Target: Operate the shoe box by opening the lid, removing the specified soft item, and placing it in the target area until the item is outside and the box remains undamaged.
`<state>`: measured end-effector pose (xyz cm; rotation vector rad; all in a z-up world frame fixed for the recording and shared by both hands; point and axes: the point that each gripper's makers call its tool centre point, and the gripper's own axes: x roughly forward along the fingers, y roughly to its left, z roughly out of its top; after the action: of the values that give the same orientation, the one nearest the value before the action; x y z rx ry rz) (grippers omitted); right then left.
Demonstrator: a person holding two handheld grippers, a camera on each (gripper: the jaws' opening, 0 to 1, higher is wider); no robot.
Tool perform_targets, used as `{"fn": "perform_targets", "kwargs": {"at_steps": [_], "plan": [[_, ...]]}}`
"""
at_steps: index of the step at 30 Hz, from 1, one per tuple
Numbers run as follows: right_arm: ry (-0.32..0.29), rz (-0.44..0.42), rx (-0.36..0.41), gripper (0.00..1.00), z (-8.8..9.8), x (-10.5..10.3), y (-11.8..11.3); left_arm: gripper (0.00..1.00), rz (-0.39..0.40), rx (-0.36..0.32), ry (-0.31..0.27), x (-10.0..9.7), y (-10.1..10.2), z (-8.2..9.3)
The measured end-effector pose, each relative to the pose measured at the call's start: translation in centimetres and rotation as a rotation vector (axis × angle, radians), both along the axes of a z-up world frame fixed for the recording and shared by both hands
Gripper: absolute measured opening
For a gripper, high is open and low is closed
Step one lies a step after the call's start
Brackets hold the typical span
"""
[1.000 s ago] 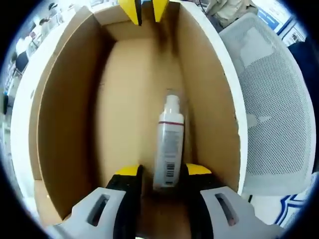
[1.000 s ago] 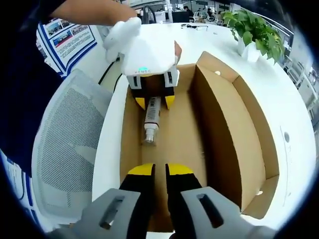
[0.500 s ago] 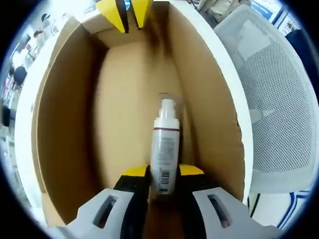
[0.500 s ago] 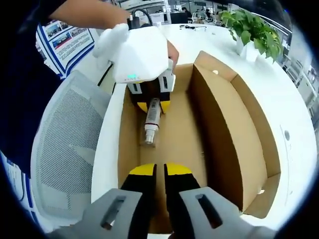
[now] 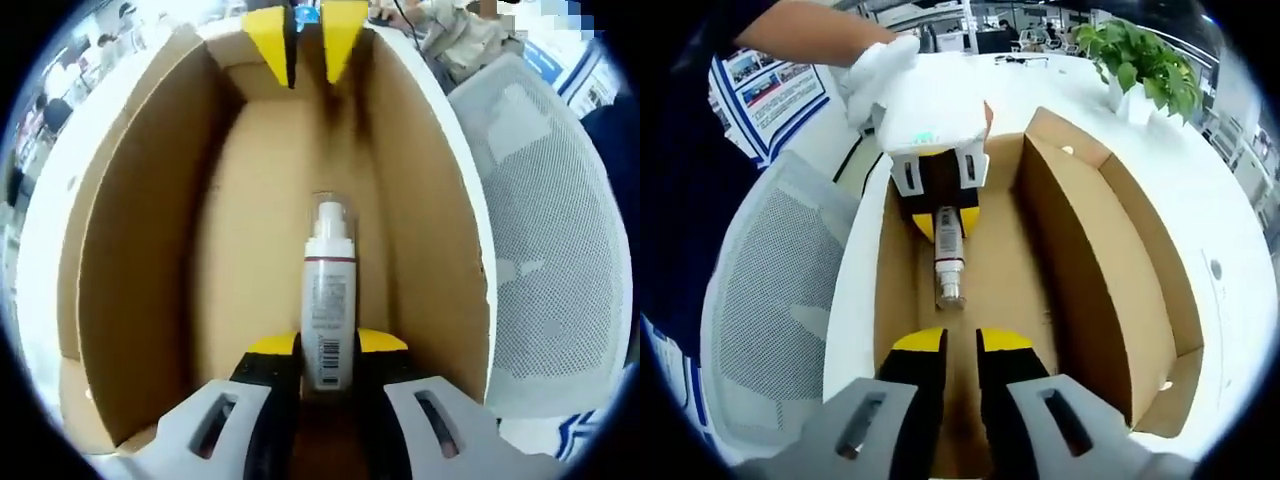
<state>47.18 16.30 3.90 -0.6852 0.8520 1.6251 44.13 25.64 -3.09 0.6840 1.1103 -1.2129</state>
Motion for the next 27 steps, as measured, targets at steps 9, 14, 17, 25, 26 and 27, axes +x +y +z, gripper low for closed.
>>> {"fn": "perform_targets", "kwargs": {"at_steps": [9, 14, 17, 25, 26, 27], "plan": [[0.024, -0.049, 0.029, 0.19, 0.8, 0.3, 0.0, 0.17, 0.122, -0.188, 0.048, 0.9, -1.5, 3.1], [0.034, -0.069, 0.073, 0.23, 2.4, 0.2, 0.5, 0.17, 0.162, -0.268, 0.043, 1.4, -1.4, 5.0], [0.039, -0.078, 0.100, 0.23, 3.4, 0.0, 0.7, 0.17, 0.161, -0.289, 0.038, 1.1, -1.1, 6.0], [0.097, -0.135, 0.212, 0.24, 6.8, -0.4, 2.1, 0.17, 0.125, -0.372, 0.031, -0.3, -2.1, 8.8], [0.109, -0.139, 0.230, 0.24, 7.4, -0.6, 2.4, 0.17, 0.124, -0.393, 0.040, -0.5, -2.4, 9.4], [0.126, -0.146, 0.247, 0.24, 7.8, -0.8, 2.6, 0.17, 0.124, -0.405, 0.040, -0.6, -2.5, 9.8]]}}
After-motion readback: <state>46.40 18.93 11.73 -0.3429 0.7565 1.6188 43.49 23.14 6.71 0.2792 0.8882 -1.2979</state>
